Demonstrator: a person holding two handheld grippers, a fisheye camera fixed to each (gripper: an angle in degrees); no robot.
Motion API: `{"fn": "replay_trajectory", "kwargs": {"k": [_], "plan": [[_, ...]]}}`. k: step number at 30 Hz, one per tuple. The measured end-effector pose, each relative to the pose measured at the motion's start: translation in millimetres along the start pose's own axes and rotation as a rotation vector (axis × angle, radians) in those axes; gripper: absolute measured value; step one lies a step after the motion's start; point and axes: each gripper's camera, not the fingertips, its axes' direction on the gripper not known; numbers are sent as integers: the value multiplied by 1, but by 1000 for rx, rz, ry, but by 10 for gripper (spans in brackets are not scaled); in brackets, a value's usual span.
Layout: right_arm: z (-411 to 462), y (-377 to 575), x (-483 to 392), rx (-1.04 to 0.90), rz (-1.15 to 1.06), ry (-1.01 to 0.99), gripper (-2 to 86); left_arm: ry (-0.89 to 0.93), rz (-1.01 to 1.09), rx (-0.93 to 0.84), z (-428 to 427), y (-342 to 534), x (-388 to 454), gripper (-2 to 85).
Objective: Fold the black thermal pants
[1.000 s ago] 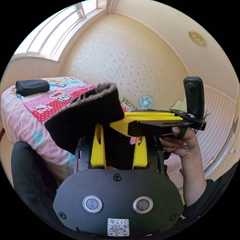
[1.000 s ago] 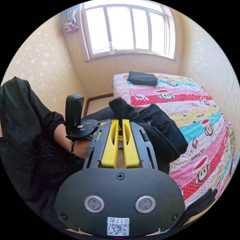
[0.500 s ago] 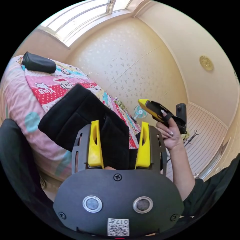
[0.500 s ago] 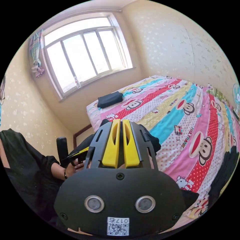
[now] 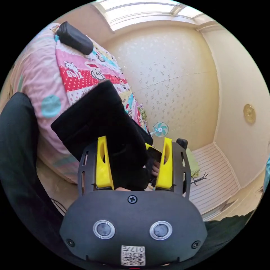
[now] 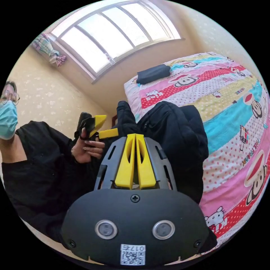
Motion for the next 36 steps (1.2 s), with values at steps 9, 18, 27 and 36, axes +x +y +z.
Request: {"fn": "replay_trajectory", "kwargs": {"k": [9, 18, 27, 36], "plan": [[-45, 11, -29, 405, -72, 109, 29, 98, -258, 15, -6, 1, -71, 67], [79, -148, 45, -426, 101, 520, 118, 26, -88, 9, -8, 6, -27, 157], [10, -134, -82, -24, 49, 584, 57, 128, -99, -121, -21, 31, -40, 85], [-77, -174, -271, 276, -135, 599, 31, 150, 132, 206, -105, 102, 64, 205]]}}
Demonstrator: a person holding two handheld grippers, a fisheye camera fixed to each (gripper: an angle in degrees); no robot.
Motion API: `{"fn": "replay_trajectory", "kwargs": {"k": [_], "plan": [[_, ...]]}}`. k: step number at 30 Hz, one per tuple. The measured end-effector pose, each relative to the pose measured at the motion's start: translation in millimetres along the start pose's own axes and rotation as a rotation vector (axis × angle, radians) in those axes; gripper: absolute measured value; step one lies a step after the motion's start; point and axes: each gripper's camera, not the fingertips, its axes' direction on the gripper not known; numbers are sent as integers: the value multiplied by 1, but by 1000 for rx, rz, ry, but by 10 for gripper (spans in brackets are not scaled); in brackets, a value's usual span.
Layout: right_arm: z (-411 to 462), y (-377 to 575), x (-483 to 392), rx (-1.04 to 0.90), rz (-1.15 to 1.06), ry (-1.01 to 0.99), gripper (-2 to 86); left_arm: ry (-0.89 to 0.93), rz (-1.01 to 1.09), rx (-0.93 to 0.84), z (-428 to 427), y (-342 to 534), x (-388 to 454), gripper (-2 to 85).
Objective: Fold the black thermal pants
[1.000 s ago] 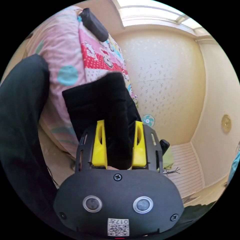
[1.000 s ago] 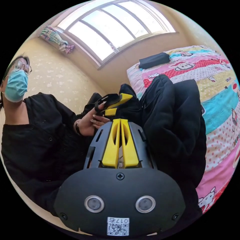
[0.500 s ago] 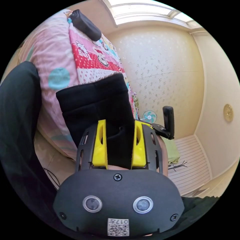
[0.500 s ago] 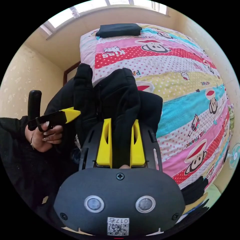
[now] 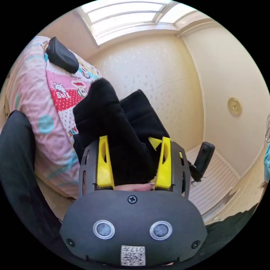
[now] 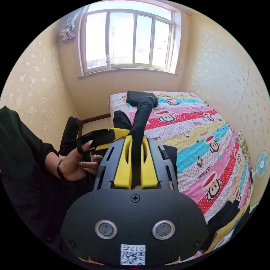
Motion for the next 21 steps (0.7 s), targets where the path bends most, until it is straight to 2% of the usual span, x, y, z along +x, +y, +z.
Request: {"fn": "replay_trajectory", "kwargs": {"k": [2, 4, 6, 8, 10, 12, 16, 18, 21], "plan": [[-35, -4, 8, 92, 82, -43, 23, 106, -56, 30, -15, 2, -9, 140], [-84, -7, 18, 189, 142, -94, 17, 239, -100, -63, -16, 0, -16, 96], [-129, -16, 14, 237, 120, -40, 14, 388, -100, -236, -17, -10, -8, 57], [-187, -28, 9, 319, 106, 9, 14, 463, -66, -267, -29, -18, 14, 45], [-276, -44, -4, 464, 73, 74, 16, 525, 80, -236, -48, -27, 56, 38], [-346, -54, -25, 559, 17, 171, 19, 557, 361, -156, -90, -40, 133, 30], [-501, -57, -73, 785, -26, 476, 24, 496, 699, -27, -156, -49, 233, 17], [-559, -63, -86, 834, -76, 522, 26, 455, 875, 33, -187, -54, 286, 12], [-635, -86, -105, 865, -146, 532, 31, 437, 1056, 12, -197, -54, 353, 10]]}}
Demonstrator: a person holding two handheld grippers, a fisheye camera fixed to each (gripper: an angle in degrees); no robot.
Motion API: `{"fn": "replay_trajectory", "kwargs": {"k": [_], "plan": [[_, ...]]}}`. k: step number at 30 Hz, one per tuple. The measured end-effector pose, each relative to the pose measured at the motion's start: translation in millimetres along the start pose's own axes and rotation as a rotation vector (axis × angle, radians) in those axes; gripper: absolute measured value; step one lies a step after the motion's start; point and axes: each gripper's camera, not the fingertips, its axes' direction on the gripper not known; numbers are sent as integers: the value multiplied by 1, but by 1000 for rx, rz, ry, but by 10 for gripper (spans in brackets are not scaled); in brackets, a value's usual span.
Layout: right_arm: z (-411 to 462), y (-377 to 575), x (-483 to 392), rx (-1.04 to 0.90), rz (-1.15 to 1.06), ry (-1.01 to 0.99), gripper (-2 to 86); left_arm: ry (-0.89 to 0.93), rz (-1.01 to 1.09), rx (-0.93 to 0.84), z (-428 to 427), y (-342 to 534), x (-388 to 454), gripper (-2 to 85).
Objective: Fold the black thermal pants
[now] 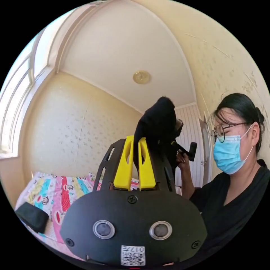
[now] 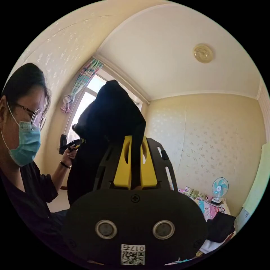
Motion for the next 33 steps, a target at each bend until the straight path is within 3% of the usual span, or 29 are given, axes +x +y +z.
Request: {"fn": "replay_trajectory", "kwargs": {"k": [8, 11, 15, 17, 19, 20, 22, 25, 28, 31, 33], "plan": [[21, -115, 59, 15, -46, 312, 35, -241, 236, 179, 68, -82, 51, 14], [80, -111, 128, -69, 18, 401, 34, -320, 249, 180, 129, -91, 30, 21], [245, -71, 295, -340, 178, 514, 57, -355, 42, 12, 277, -93, -88, 44], [325, -14, 378, -476, 252, 600, 88, -394, -72, -91, 352, -78, -160, 71], [374, 105, 448, -763, 411, 646, 124, -491, -198, -306, 403, -41, -229, 107], [376, 135, 458, -789, 461, 650, 127, -588, -243, -409, 417, -5, -262, 109], [371, 259, 458, -795, 496, 501, 125, -656, -272, -447, 414, 58, -296, 103], [354, 436, 420, -962, 515, 323, 125, -470, -276, -564, 399, 180, -335, 102], [309, 611, 349, -1152, 646, 158, 125, -268, -469, -833, 381, 323, -355, 124], [243, 722, 259, -1220, 736, 36, 128, -6, -728, -963, 343, 460, -326, 137], [206, 713, 217, -1092, 681, 42, 135, 85, -852, -1033, 311, 530, -280, 159]]}}
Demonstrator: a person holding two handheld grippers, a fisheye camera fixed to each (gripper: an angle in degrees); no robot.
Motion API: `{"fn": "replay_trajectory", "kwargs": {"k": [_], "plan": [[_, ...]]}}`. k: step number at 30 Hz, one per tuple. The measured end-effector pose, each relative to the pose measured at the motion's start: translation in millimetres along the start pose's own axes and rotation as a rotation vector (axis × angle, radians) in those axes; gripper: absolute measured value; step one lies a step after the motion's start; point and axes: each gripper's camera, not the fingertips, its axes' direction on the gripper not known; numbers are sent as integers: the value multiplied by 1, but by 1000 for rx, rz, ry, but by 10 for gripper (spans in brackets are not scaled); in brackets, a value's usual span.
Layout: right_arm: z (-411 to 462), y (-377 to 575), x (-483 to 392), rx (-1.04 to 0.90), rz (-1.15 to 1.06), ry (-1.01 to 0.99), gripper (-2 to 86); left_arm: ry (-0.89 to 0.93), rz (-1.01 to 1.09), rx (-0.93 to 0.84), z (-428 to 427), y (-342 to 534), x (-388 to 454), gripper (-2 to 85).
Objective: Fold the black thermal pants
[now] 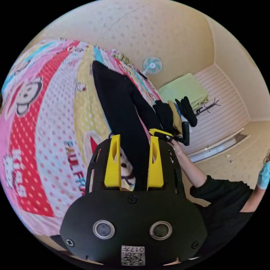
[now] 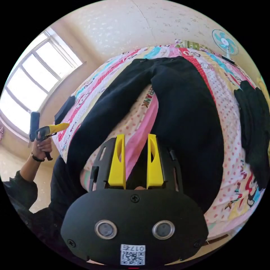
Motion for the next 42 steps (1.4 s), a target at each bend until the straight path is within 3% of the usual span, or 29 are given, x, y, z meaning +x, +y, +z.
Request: {"fn": "replay_trajectory", "kwargs": {"k": [2, 4, 7, 11, 13, 14, 18, 20, 23, 26, 28, 30, 35, 40, 42], "plan": [[-28, 28, -30, 60, -51, -8, 141, 32, -19, -1, 23, 44, 5, 167], [-46, 63, -58, 83, -59, -120, 141, -6, -1, 157, 21, 78, 23, 176], [-31, 122, -79, 101, -36, -260, 132, -180, 48, 274, 25, 101, 54, 180], [-34, 178, -83, 193, -93, -211, 115, -497, 133, 234, 42, 91, 71, 110], [-56, 185, -71, 158, -109, -244, 104, -405, 93, 142, 20, 70, 64, 74], [-64, 188, -68, 172, -106, -255, 103, -269, 44, 115, -8, 56, 54, 61], [-100, 214, -58, 243, -155, -408, 104, 244, -10, 329, -129, 37, -2, 52], [-98, 219, -63, 202, -177, -495, 111, 239, -69, 344, -159, 33, -36, 56], [-84, 227, -87, 137, -171, -588, 125, 54, -187, 175, -166, 31, -77, 101], [-65, 237, -119, 52, -157, -583, 135, -20, -173, 21, -136, 35, -84, 127], [-52, 244, -131, 23, -36, -459, 135, -40, -199, 78, -129, 42, -85, 118], [-52, 246, -136, 42, 4, -481, 132, -50, -266, 133, -134, 47, -93, 94], [-61, 250, -164, -28, -27, -554, 154, 137, -200, 17, -145, 38, -91, 51], [-81, 271, -119, -31, 211, -808, 53, 129, -122, -14, -163, 39, -81, 46], [-116, 274, -112, -9, 197, -840, 43, 292, -75, 11, -176, 43, -77, 39]]}}
